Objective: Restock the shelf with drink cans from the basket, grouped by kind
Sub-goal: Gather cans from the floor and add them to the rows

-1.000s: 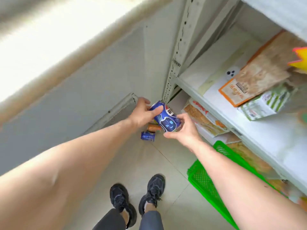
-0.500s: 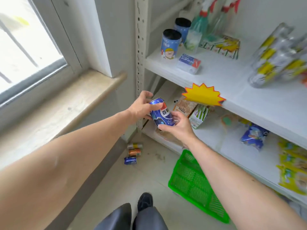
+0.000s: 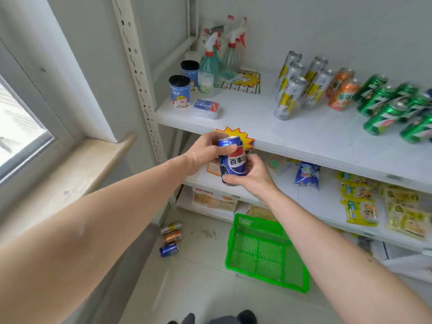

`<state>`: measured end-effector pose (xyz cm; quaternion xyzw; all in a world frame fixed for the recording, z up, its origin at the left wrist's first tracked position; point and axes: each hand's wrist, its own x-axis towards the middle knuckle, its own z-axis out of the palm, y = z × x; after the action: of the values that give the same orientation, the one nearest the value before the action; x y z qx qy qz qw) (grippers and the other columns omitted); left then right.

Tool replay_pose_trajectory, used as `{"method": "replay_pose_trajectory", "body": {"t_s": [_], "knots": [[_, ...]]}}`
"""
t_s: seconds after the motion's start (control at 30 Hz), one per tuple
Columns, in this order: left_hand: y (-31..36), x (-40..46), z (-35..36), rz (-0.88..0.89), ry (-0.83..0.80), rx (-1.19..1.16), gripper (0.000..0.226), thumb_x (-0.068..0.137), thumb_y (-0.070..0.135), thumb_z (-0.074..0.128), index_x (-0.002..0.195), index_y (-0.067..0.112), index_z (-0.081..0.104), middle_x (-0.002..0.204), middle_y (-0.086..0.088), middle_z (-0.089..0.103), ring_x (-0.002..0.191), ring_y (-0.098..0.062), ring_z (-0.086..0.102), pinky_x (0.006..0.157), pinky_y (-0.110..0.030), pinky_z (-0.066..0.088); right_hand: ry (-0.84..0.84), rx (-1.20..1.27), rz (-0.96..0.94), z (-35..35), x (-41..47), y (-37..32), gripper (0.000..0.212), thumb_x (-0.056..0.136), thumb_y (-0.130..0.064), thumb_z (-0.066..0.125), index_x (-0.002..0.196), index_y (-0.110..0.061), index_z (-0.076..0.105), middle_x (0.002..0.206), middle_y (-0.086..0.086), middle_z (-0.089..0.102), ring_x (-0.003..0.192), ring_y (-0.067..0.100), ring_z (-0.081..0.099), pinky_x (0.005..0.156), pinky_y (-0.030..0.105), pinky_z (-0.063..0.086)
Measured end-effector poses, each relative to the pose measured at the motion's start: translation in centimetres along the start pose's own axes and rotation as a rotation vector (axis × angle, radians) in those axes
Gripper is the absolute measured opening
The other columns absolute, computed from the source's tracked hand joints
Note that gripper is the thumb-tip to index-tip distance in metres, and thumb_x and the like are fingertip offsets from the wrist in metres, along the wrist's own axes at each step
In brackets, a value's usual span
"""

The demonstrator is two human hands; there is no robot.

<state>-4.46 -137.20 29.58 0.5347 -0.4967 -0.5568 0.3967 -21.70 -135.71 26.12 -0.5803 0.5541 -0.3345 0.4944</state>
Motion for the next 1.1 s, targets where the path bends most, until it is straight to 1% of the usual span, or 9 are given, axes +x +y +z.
{"method": "replay_pose_trajectory", "body": {"t_s": [0.17, 0.33, 0.47, 0.6, 0.67, 0.77, 0.9, 1.0, 1.1], "knots": [[2.2, 1.9, 4.9, 0.044, -0.08, -0.012, 0.047, 0.084, 0.031, 0.072, 0.125, 0.013, 0.057, 0.115, -0.009, 0.068, 0.104, -0.023, 0.067, 0.088, -0.037, 0.056, -0.091, 0.075, 0.02, -7.3, 0.2, -0.3, 0.056, 0.065, -0.011, 0.089, 0.112, -0.017, 0.059, 0.107, 0.002, 0.072, 0.098, 0.016, 0.069, 0.085, 0.032, 0.057], [4.6, 4.2, 12.3, 0.069, -0.088, -0.051, 0.05, 0.089, 0.036, 0.063, 0.133, 0.013, 0.052, 0.123, -0.01, 0.063, 0.111, -0.021, 0.064, 0.092, -0.036, 0.054, -0.012, 0.118, -0.023, -14.9, -0.2, 0.2, 0.052, 0.067, -0.012, 0.089, 0.111, -0.018, 0.062, 0.106, 0.005, 0.072, 0.096, 0.019, 0.068, 0.086, 0.033, 0.057], [6.1, 5.3, 18.8, 0.033, -0.132, -0.093, 0.041, 0.099, 0.045, 0.041, 0.125, 0.018, 0.056, 0.119, -0.004, 0.066, 0.106, -0.023, 0.065, 0.084, -0.033, 0.055, 0.084, 0.177, -0.076, -20.8, -0.1, 0.4, 0.058, 0.069, -0.01, 0.087, 0.119, -0.015, 0.059, 0.103, -0.002, 0.07, 0.088, 0.006, 0.068, 0.074, 0.022, 0.055], [5.3, 6.8, 23.1, -0.014, -0.202, -0.142, 0.052, 0.1, 0.051, 0.03, 0.133, 0.018, 0.052, 0.127, -0.007, 0.062, 0.109, -0.027, 0.065, 0.095, -0.042, 0.052, 0.196, 0.237, -0.081, -25.8, 1.4, 0.6, 0.068, 0.059, -0.019, 0.091, 0.119, -0.018, 0.06, 0.108, 0.001, 0.073, 0.097, 0.016, 0.071, 0.087, 0.038, 0.058], [5.2, 7.8, 24.8, -0.027, -0.247, -0.153, 0.05, 0.099, 0.052, 0.035, 0.135, 0.021, 0.051, 0.127, -0.008, 0.063, 0.112, -0.026, 0.064, 0.098, -0.046, 0.05, 0.245, 0.23, -0.076, -28.2, 2.2, 0.6, 0.068, 0.056, -0.021, 0.092, 0.116, -0.019, 0.06, 0.106, 0.0, 0.073, 0.097, 0.016, 0.071, 0.089, 0.041, 0.058], [5.6, 9.5, 27.0, -0.009, -0.302, -0.154, 0.053, 0.088, 0.046, 0.055, 0.137, 0.025, 0.05, 0.127, -0.003, 0.063, 0.115, -0.021, 0.062, 0.096, -0.045, 0.051, 0.287, 0.202, -0.062, -31.0, 3.4, 0.9, 0.073, 0.052, -0.027, 0.093, 0.116, -0.017, 0.059, 0.106, 0.0, 0.072, 0.096, 0.015, 0.071, 0.09, 0.04, 0.058], [6.4, 12.2, 29.5, 0.085, -0.268, -0.059, 0.063, 0.079, 0.017, 0.077, 0.135, 0.018, 0.049, 0.125, -0.008, 0.063, 0.11, -0.02, 0.064, 0.092, -0.039, 0.054, 0.352, 0.193, -0.054, -33.1, 5.3, 1.3, 0.088, 0.036, -0.04, 0.091, 0.114, -0.014, 0.058, 0.103, 0.001, 0.073, 0.092, 0.015, 0.072, 0.085, 0.04, 0.059], [7.0, 14.7, 31.1, 0.155, -0.211, -0.028, 0.066, 0.073, 0.013, 0.082, 0.131, 0.014, 0.051, 0.117, -0.014, 0.065, 0.099, -0.019, 0.067, 0.085, -0.033, 0.057, 0.37, 0.172, -0.039, -34.3, 6.8, 1.2, 0.083, 0.044, -0.032, 0.094, 0.115, -0.014, 0.056, 0.103, 0.002, 0.072, 0.091, 0.014, 0.072, 0.082, 0.038, 0.06], [7.2, 17.3, 31.7, 0.156, -0.178, -0.055, 0.066, 0.072, 0.015, 0.083, 0.131, 0.012, 0.052, 0.114, -0.018, 0.065, 0.103, -0.027, 0.065, 0.086, -0.037, 0.057, 0.343, 0.146, -0.045, -35.6, 8.7, 0.9, 0.078, 0.052, -0.03, 0.093, 0.118, -0.013, 0.054, 0.105, 0.002, 0.071, 0.091, 0.013, 0.071, 0.077, 0.032, 0.059]]}}
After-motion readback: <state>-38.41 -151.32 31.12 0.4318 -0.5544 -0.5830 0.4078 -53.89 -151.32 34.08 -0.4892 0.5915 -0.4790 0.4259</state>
